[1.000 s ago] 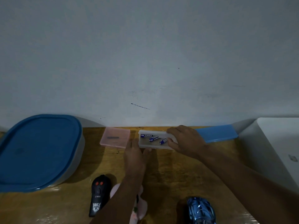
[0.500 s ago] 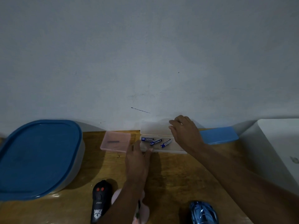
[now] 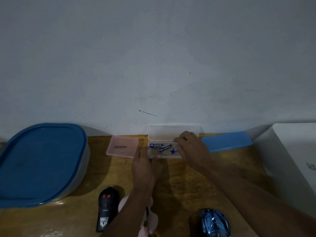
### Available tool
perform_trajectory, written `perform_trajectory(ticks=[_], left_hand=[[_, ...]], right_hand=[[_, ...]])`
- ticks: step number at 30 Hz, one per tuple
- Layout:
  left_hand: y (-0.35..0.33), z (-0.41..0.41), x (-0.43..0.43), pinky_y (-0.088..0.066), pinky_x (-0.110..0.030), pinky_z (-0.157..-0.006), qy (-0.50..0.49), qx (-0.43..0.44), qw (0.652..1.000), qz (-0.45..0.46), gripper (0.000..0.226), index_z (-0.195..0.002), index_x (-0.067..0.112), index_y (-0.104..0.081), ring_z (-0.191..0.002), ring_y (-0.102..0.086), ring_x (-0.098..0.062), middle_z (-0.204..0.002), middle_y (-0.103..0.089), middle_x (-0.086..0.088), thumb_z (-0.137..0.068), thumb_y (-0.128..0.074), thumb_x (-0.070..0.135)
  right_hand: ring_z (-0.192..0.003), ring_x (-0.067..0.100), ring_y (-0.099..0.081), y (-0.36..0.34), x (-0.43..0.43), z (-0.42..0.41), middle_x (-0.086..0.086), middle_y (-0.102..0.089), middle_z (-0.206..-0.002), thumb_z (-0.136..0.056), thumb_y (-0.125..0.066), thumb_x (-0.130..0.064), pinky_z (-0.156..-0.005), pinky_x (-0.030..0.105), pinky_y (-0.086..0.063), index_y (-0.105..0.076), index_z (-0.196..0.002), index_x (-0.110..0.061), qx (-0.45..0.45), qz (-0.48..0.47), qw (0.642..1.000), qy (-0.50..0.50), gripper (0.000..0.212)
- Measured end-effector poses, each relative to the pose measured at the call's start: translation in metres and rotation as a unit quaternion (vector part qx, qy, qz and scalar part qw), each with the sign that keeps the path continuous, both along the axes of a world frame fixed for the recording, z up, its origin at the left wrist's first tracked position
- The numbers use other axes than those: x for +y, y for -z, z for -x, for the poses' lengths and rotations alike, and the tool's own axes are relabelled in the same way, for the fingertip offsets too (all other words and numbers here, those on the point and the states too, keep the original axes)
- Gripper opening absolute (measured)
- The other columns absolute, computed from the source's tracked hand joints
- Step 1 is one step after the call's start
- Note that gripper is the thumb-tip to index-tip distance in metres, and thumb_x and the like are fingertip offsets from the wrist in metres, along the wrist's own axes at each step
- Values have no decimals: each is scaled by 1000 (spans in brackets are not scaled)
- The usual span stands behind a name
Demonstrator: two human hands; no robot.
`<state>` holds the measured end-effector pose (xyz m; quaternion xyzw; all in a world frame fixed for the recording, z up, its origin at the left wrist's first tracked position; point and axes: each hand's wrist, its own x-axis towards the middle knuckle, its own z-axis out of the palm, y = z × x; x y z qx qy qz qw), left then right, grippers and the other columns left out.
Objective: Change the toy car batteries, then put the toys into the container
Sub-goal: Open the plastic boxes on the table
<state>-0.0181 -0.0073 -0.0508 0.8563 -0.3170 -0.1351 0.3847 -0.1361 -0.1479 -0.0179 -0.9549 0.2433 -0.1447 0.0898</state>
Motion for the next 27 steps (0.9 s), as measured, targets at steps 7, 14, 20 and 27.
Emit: perform_trajectory(ticks=[7, 14, 20, 27], left_hand=[[1, -4, 4, -45, -28, -68, 17, -14, 1000, 9, 25, -112, 13, -64, -87, -60, -19, -101, -65, -4, -88, -66, 20], [-2, -5, 3, -43, -23, -74, 17, -15, 1000, 6, 27, -115, 14, -63, -92, -60, -17, -105, -66, -3, -88, -66, 17], [-2, -4, 5, -54, -32, -81, 10, -12, 1000, 15, 29, -118, 15, -61, -96, -62, -18, -108, -66, -2, -90, -65, 21], [-2, -5, 6, -54, -34, -75, 7, -22, 1000, 17, 28, -115, 13, -63, -90, -63, -20, -104, -67, -5, -87, -67, 18]], right_hand=[[-108, 24, -43, -6, 14, -29, 8, -41, -111, -96, -51, -28, -82, 36, -44, -52, -134, -28, 135, -68, 988, -12, 38], [-104, 24, -49, -8, 17, -40, 7, -45, -110, -93, -55, -32, -83, 37, -47, -57, -128, -29, 150, -101, 983, 8, 35], [-108, 25, -46, -9, 10, -22, 7, -49, -113, -95, -50, -32, -86, 41, -49, -60, -123, -27, 178, -97, 978, 48, 30], [-106, 30, -50, -7, 34, -11, 8, -49, -116, -98, -39, -38, -91, 43, -46, -62, -110, -22, 175, -81, 976, 105, 30]])
